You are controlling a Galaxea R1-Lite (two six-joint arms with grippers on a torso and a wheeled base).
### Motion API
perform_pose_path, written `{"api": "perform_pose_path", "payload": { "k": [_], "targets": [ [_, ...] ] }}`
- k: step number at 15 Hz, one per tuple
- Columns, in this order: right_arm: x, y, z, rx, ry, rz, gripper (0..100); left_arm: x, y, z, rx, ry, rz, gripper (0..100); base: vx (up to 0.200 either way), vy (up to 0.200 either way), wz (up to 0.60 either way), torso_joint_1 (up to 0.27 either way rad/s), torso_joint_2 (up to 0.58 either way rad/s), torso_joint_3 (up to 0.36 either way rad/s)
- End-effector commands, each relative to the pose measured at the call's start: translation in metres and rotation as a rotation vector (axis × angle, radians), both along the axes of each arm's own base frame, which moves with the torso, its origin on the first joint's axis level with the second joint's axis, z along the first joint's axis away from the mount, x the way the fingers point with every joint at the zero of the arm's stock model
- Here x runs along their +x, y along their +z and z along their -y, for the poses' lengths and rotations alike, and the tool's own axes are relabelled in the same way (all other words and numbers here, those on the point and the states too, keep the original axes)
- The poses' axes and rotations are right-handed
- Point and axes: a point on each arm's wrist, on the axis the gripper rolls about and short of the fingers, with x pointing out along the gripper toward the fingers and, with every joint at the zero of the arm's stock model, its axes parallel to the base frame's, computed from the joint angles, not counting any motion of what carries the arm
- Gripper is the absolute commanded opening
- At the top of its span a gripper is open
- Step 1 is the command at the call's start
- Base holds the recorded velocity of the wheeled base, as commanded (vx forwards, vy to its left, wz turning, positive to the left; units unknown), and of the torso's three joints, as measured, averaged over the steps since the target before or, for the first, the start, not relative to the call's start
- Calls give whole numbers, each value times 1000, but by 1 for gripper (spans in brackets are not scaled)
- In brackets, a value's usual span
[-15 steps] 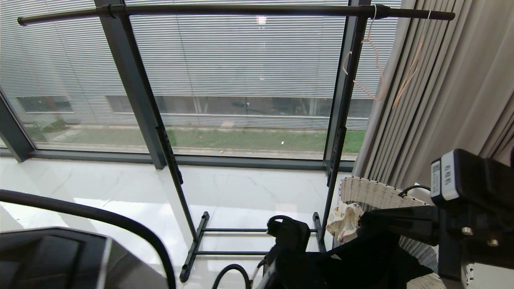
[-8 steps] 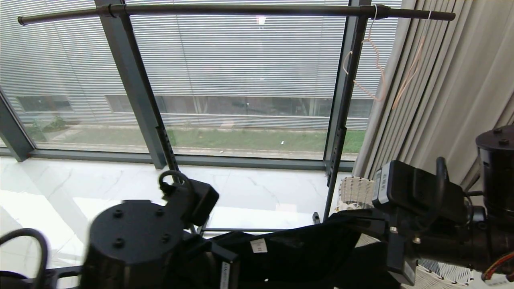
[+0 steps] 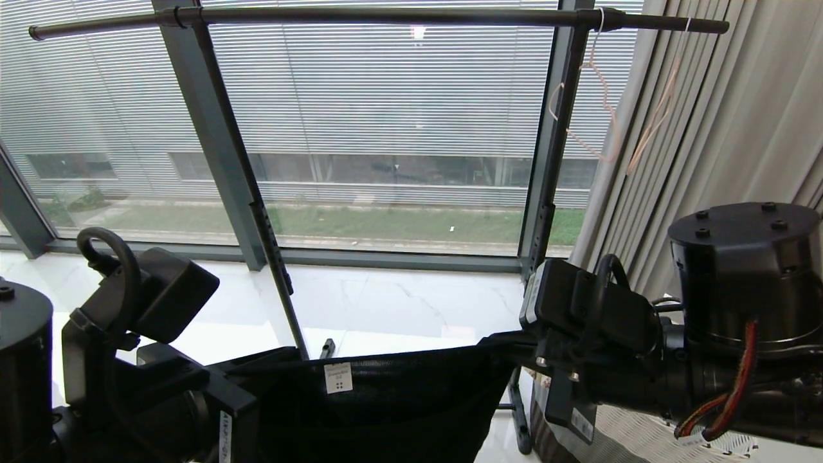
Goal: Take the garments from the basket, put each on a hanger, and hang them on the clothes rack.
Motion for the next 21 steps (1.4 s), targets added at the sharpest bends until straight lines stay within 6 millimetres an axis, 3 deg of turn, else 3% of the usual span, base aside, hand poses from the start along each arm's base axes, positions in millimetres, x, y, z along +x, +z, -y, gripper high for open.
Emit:
{"api": "perform_pose_path", "payload": {
  "k": [1,6,9,14,21],
  "targets": [
    [2,1,9,1,-28,2,0,6,12,7,-36,-34,11,0,0,0,0,0,0,0],
    [4,9,36,16,-99,15,0,20,13,24,110,-187,65,0,0,0,0,0,0,0],
    [3,19,49,44,-133,36,0,25,19,33,98,-300,91,0,0,0,0,0,0,0],
    [-18,51,85,75,-173,61,0,51,30,61,81,-378,234,0,0,0,0,0,0,0],
    [-19,85,89,147,-185,119,0,56,67,69,0,-438,339,0,0,0,0,0,0,0]
  ]
}}
